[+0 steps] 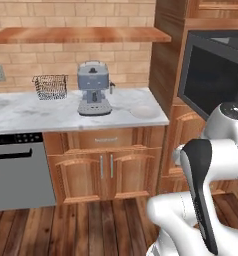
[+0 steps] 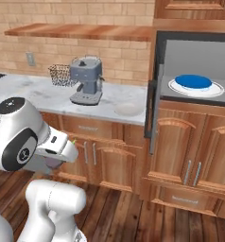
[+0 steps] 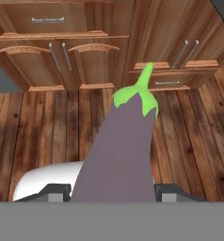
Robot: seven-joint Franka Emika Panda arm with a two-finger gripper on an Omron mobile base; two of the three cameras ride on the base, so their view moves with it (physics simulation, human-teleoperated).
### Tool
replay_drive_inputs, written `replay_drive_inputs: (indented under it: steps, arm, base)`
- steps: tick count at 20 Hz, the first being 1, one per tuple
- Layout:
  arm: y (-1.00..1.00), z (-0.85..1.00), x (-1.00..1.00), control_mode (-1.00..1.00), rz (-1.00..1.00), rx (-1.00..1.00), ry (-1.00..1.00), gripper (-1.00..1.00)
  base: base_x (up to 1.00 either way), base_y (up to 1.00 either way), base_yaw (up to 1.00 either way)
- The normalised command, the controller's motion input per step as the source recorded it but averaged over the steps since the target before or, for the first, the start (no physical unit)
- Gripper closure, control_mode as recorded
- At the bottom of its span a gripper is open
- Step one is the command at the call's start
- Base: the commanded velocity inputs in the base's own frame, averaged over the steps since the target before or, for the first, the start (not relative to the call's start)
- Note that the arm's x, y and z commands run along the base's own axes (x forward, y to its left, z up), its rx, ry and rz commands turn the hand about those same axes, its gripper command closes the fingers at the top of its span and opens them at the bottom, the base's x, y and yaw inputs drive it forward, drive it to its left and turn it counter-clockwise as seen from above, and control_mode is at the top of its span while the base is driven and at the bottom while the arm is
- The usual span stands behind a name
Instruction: Pick the eggplant from the counter and place it in the microwave. Then turn on the microwave.
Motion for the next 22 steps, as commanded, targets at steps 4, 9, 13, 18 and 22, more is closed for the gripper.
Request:
replay_drive_inputs:
  steps: [4,9,13,18,22]
  arm:
    - [0.00,0.00,0.00,1.00,0.00,0.00,0.00,1.00]
    - [0.00,0.00,0.00,1.00,0.00,0.00,0.00,1.00]
    - [0.00,0.00,0.00,1.00,0.00,0.00,0.00,1.00]
    - [0.00,0.00,0.00,1.00,0.00,0.00,0.00,1.00]
    - [0.00,0.00,0.00,1.00,0.00,0.00,0.00,1.00]
  base:
    - [-0.59,0.11,0.00]
    - [-0.39,-0.07,0.00]
    - [-0.18,-0.40,0.06]
    - [-0.15,-0.47,0.07]
    - [-0.20,-0.48,0.06]
